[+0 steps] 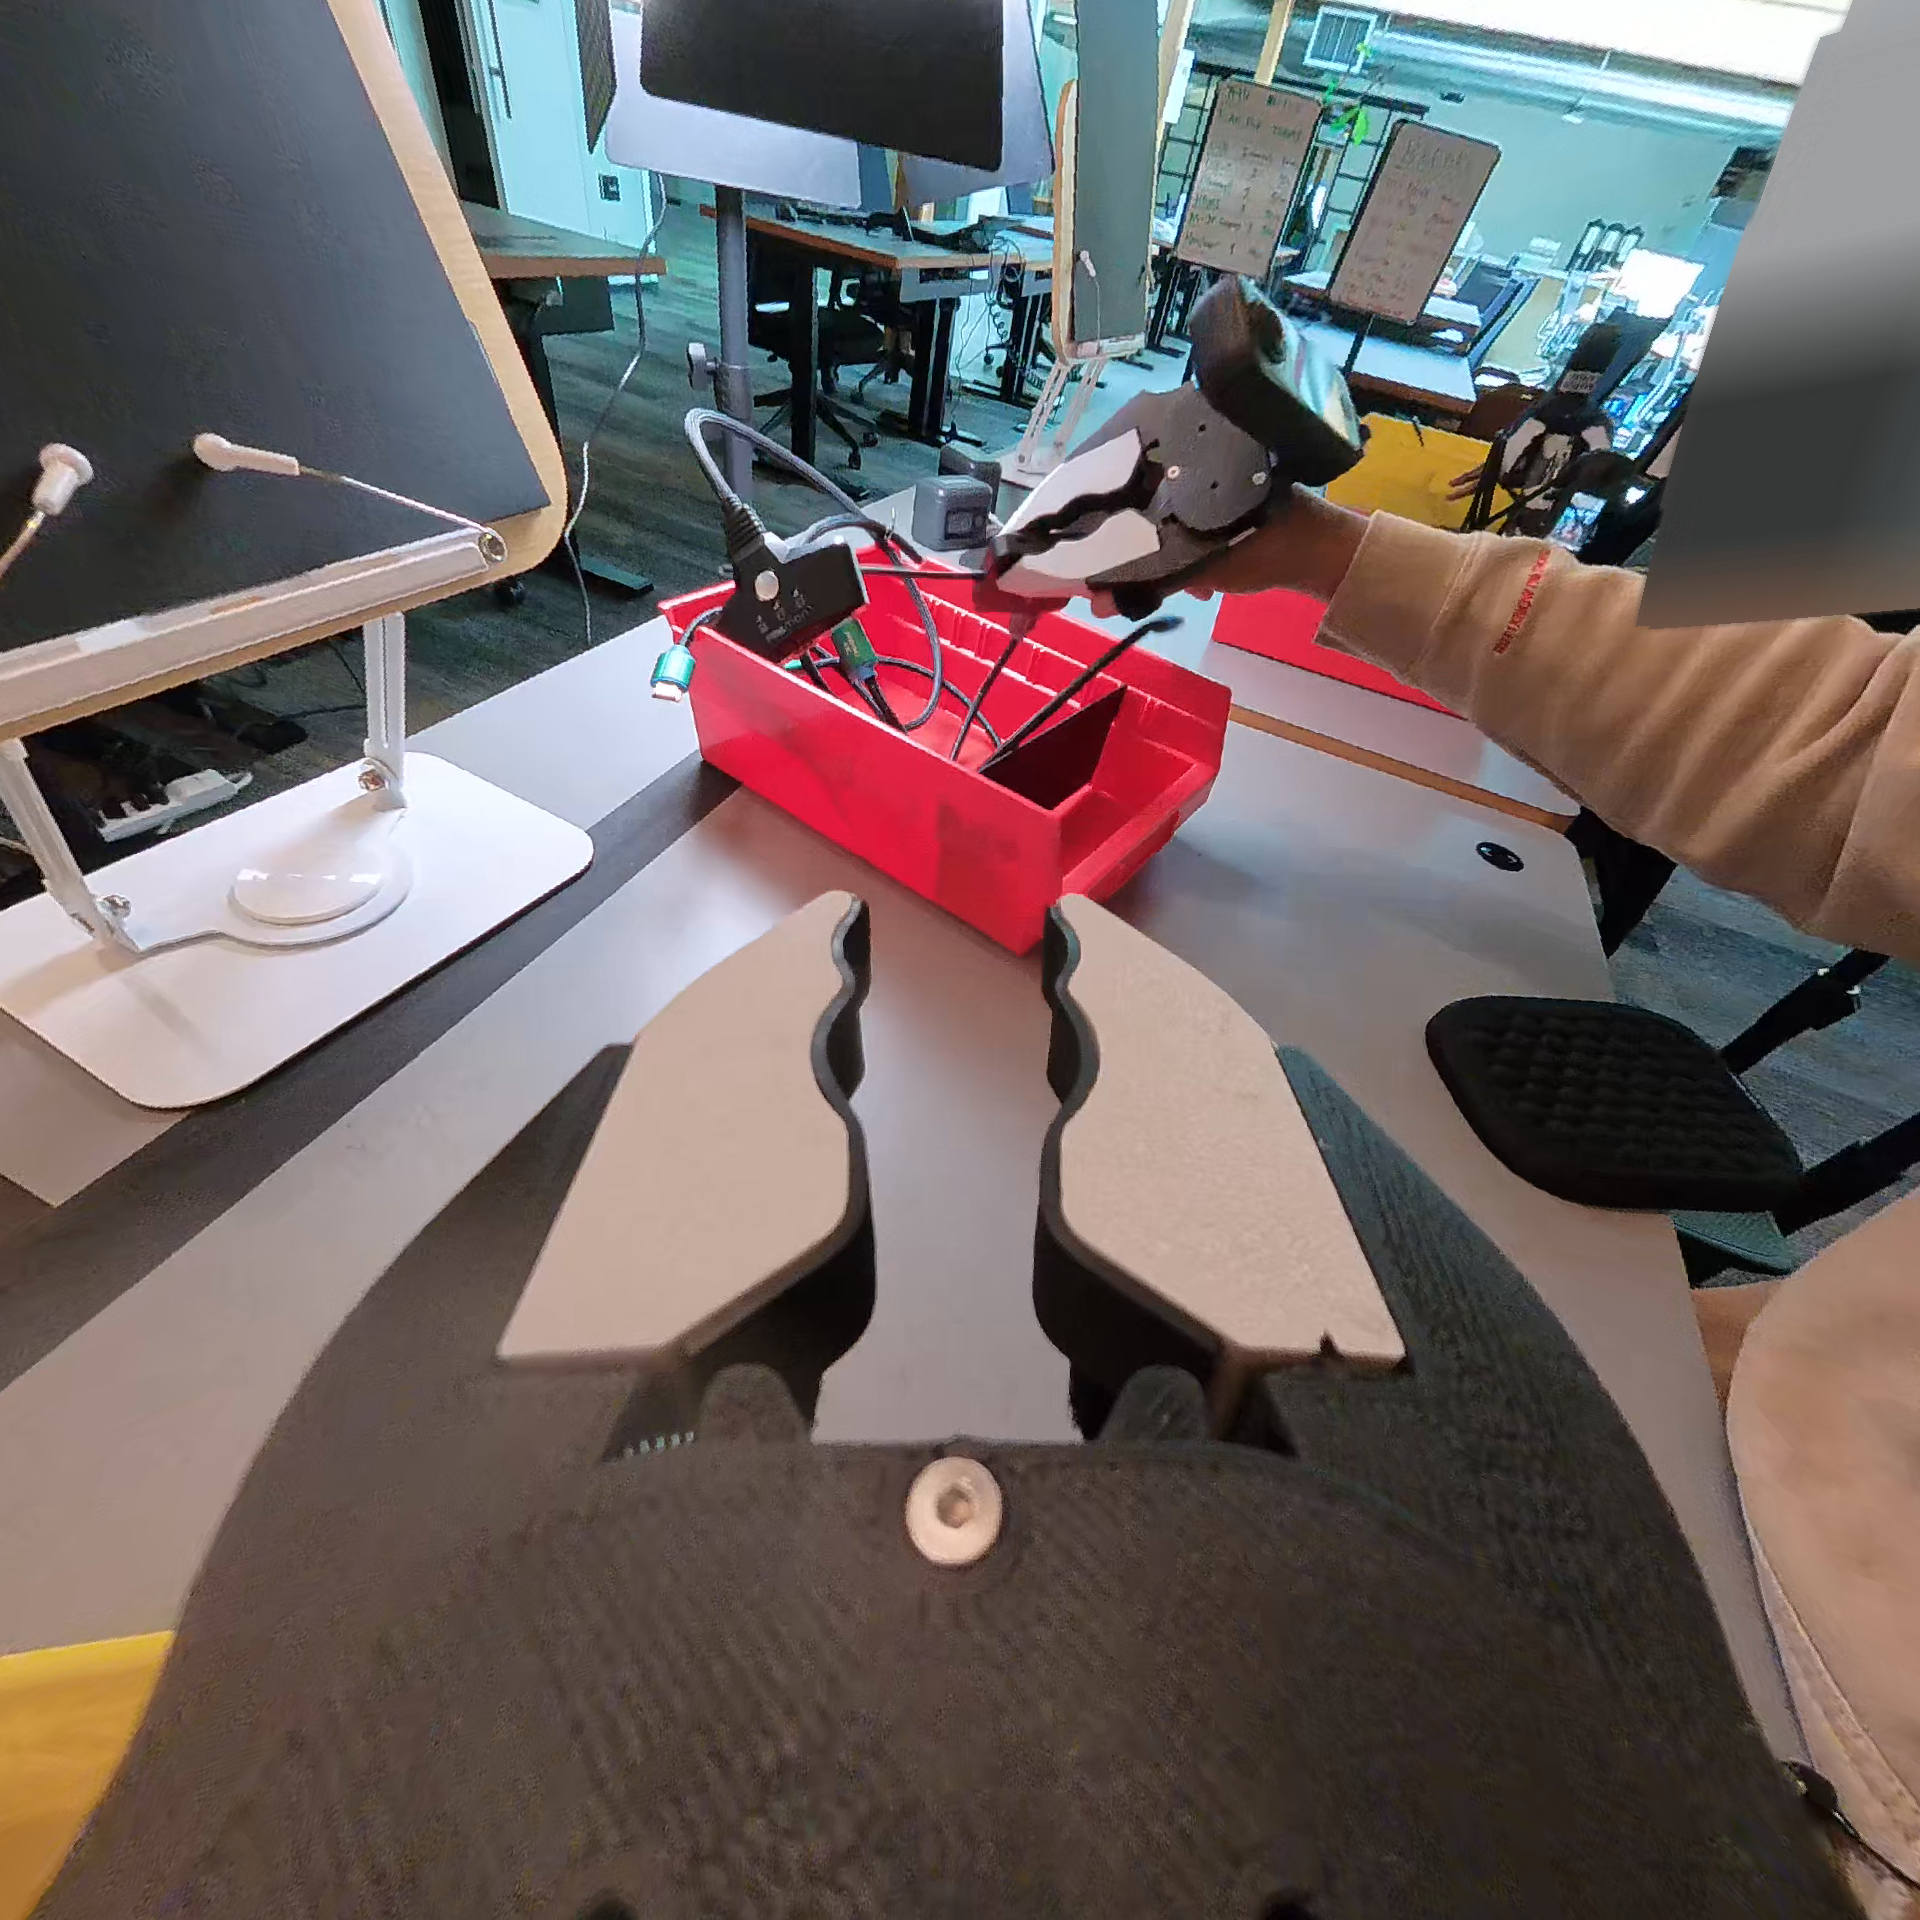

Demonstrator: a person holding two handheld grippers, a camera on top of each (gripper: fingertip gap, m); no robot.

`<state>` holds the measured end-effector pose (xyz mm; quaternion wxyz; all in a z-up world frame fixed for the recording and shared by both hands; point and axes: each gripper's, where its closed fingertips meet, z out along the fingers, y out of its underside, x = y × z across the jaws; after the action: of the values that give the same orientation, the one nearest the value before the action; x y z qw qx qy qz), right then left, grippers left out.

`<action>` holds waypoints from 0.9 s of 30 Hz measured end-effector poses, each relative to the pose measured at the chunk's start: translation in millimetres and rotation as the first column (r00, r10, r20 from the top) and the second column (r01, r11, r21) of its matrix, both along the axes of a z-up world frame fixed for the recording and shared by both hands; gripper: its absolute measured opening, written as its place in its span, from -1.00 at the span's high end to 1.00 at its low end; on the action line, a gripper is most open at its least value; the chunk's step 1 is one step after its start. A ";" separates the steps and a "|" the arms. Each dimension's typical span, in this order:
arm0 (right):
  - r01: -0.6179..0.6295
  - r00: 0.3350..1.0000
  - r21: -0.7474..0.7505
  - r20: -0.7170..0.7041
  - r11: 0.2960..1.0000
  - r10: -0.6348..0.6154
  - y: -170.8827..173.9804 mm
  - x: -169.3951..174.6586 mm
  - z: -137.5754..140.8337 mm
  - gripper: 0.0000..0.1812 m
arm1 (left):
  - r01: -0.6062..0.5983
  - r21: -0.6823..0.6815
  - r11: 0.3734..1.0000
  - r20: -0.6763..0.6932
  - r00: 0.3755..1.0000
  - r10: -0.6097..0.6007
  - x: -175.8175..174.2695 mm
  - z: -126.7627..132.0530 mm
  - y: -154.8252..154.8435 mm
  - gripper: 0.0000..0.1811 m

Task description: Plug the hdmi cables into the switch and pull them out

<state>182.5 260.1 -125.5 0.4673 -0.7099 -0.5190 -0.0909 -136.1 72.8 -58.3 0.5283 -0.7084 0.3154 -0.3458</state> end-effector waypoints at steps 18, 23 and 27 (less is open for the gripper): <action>0.028 0.999 -0.106 0.031 0.994 -0.025 3.0 -17.5 53.4 0.52 | -0.040 -0.034 0.999 -0.101 0.994 0.036 3.7 -23.5 8.8 0.61; -0.064 0.990 -0.054 -0.132 0.996 0.057 -51.9 -33.3 76.9 0.55 | -0.062 -0.015 0.998 -0.114 0.992 0.060 -0.7 -18.3 7.0 0.60; -0.153 0.985 -0.145 -0.107 0.977 0.139 -104.7 -40.9 36.0 0.56 | -0.113 0.003 0.994 -0.172 0.979 0.111 -18.2 -13.9 4.0 0.60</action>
<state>141.5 155.4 -89.5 0.4412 -0.7072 -0.5521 0.0181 -154.4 76.8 -72.1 0.5155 -0.7539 0.3182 -0.2543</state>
